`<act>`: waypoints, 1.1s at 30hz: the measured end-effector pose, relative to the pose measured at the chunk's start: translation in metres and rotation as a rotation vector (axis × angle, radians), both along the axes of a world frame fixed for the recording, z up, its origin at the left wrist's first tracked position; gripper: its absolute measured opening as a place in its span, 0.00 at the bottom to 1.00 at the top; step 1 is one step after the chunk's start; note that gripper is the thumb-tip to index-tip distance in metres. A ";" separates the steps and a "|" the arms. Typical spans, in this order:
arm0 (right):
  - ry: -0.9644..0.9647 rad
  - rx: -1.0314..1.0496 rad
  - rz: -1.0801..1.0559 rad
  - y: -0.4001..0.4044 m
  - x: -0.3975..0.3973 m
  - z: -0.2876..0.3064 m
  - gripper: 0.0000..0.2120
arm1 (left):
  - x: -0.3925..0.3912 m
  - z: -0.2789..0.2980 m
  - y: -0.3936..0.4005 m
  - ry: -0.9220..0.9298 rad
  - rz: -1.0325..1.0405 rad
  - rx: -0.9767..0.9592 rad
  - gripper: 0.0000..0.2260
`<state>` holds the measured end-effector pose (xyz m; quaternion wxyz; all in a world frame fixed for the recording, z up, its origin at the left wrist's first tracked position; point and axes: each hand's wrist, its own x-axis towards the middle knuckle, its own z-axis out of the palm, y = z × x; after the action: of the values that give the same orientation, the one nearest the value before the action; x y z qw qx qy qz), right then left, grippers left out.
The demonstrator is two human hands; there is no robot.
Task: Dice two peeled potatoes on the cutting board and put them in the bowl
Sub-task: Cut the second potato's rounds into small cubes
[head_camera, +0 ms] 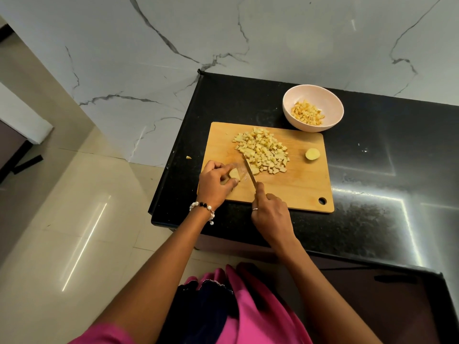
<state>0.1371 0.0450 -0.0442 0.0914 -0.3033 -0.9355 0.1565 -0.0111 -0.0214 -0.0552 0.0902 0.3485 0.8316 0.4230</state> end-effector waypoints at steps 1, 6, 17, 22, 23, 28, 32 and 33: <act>0.027 -0.010 0.006 -0.002 -0.001 0.002 0.23 | -0.001 0.001 -0.001 -0.011 0.008 0.010 0.20; 0.086 -0.039 0.051 -0.016 -0.003 0.000 0.22 | 0.000 -0.002 -0.003 -0.031 0.085 0.040 0.17; -0.056 -0.016 0.090 -0.016 -0.024 0.008 0.24 | 0.000 -0.006 0.001 -0.032 0.119 0.063 0.14; -0.126 0.079 0.058 -0.028 0.001 -0.006 0.30 | 0.001 -0.007 0.001 -0.023 0.136 0.063 0.15; -0.138 0.087 0.053 -0.029 0.007 -0.007 0.30 | 0.002 -0.007 0.002 -0.023 0.137 0.062 0.15; -0.114 0.088 -0.005 -0.012 0.004 -0.005 0.27 | 0.003 -0.006 0.002 -0.022 0.145 0.074 0.12; -0.003 0.006 0.028 0.005 -0.001 -0.001 0.22 | 0.003 -0.006 0.001 -0.008 0.139 0.059 0.12; 0.023 -0.002 0.043 0.007 0.000 0.000 0.21 | 0.003 -0.006 0.001 -0.010 0.132 0.060 0.13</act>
<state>0.1373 0.0523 -0.0440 0.0985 -0.2816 -0.9405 0.1626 -0.0080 -0.0204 -0.0615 0.0557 0.2931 0.8394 0.4544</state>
